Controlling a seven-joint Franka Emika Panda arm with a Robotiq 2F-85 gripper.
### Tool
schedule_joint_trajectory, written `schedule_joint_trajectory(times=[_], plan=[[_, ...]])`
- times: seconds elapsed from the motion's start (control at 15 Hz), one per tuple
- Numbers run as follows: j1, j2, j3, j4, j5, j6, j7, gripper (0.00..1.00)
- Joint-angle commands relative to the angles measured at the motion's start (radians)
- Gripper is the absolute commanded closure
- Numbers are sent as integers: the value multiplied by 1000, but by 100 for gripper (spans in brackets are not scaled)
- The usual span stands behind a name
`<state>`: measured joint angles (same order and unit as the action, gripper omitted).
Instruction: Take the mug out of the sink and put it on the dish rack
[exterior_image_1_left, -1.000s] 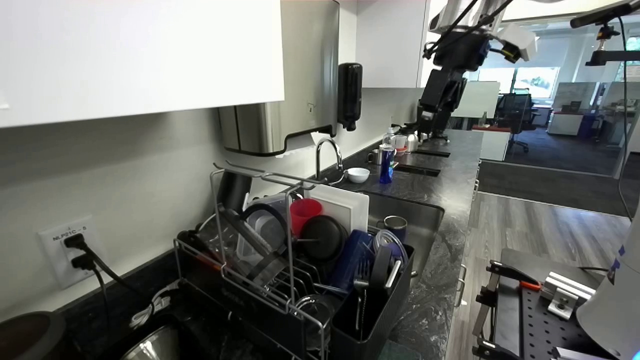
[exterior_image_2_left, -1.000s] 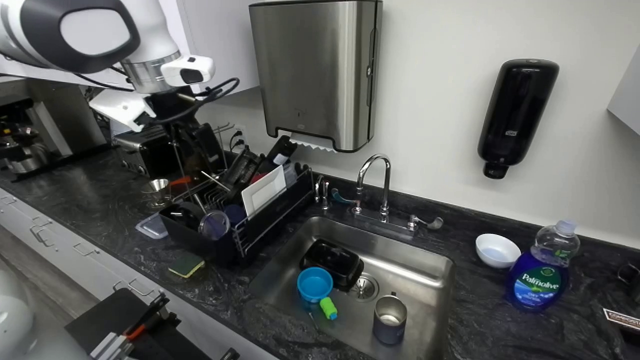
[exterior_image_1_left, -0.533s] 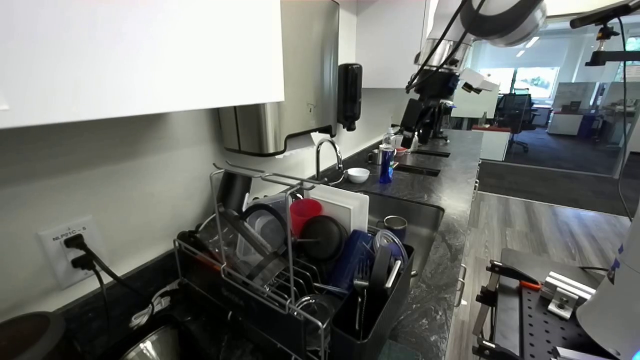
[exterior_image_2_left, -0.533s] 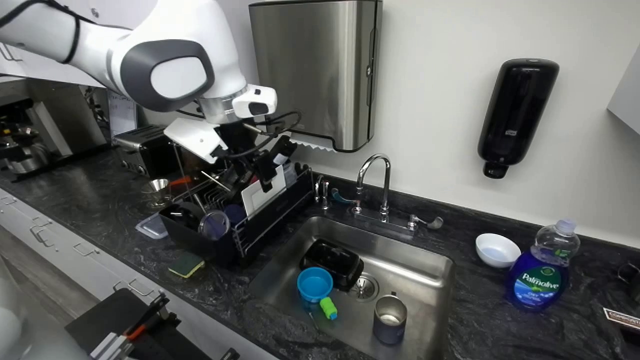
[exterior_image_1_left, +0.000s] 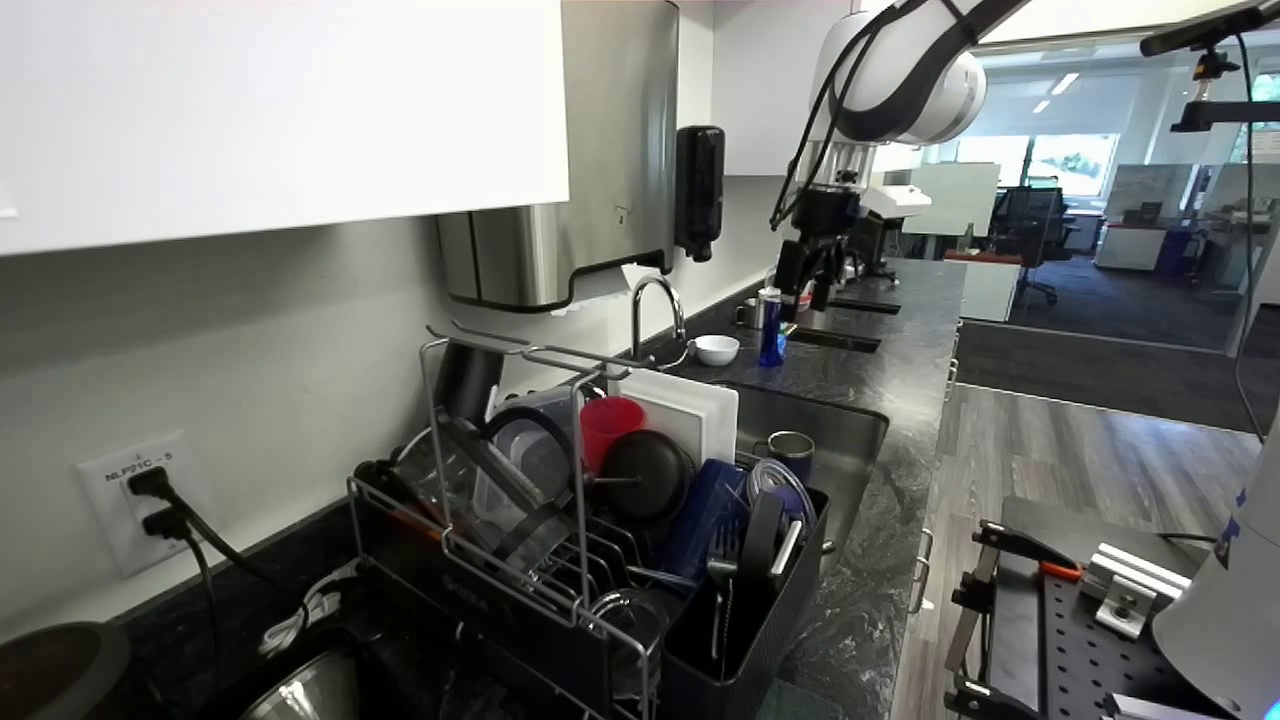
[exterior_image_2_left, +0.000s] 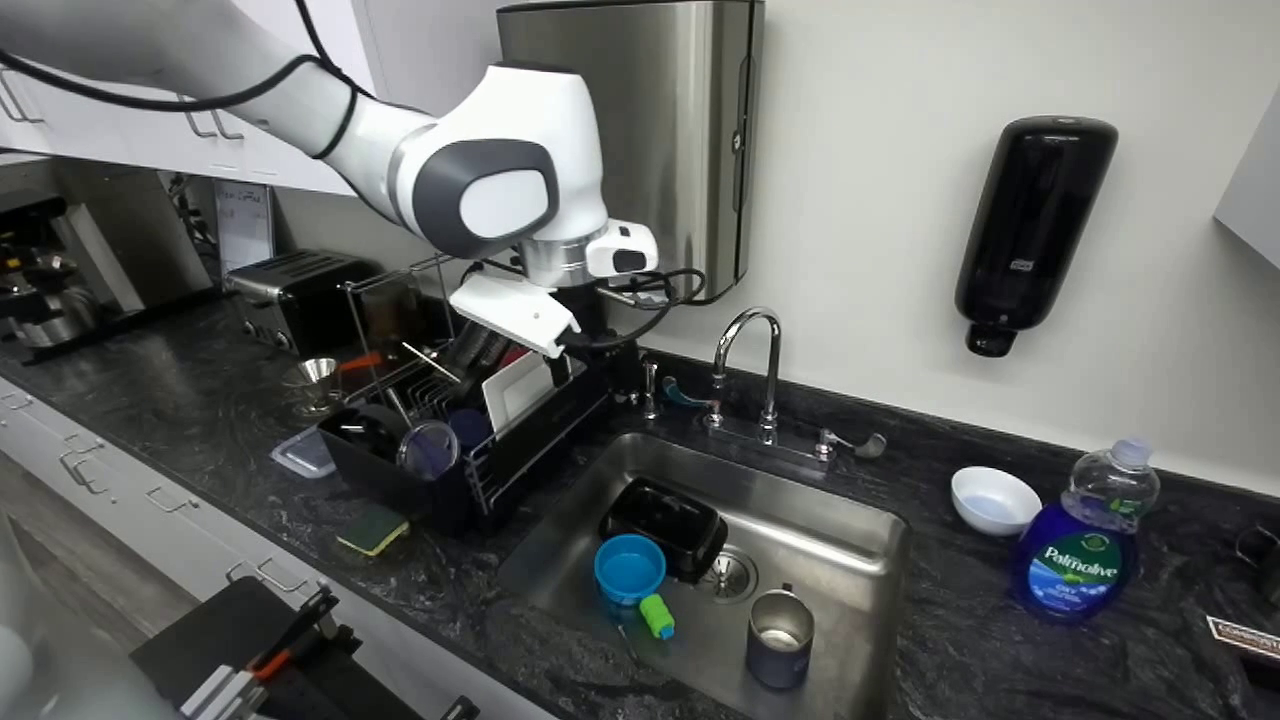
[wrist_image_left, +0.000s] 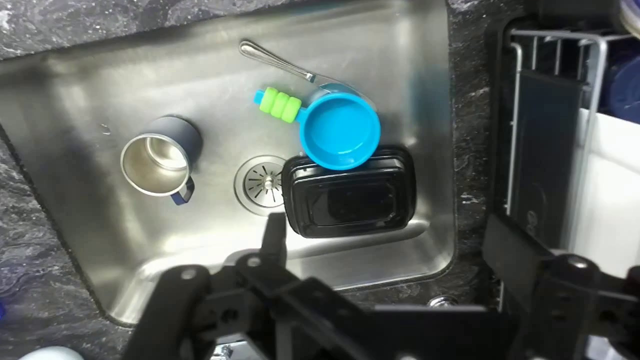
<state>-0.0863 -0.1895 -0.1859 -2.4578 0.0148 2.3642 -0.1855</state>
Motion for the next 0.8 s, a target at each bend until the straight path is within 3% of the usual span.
schedule_joint_trajectory(times=[0.0,0.53,0.73], plan=[[-44,103,-24,100,-21,-28,-51,0],[-147,264,-90,263,-44,-46,-119,0],[-151,238,-81,228,-19,-14,-121,0]])
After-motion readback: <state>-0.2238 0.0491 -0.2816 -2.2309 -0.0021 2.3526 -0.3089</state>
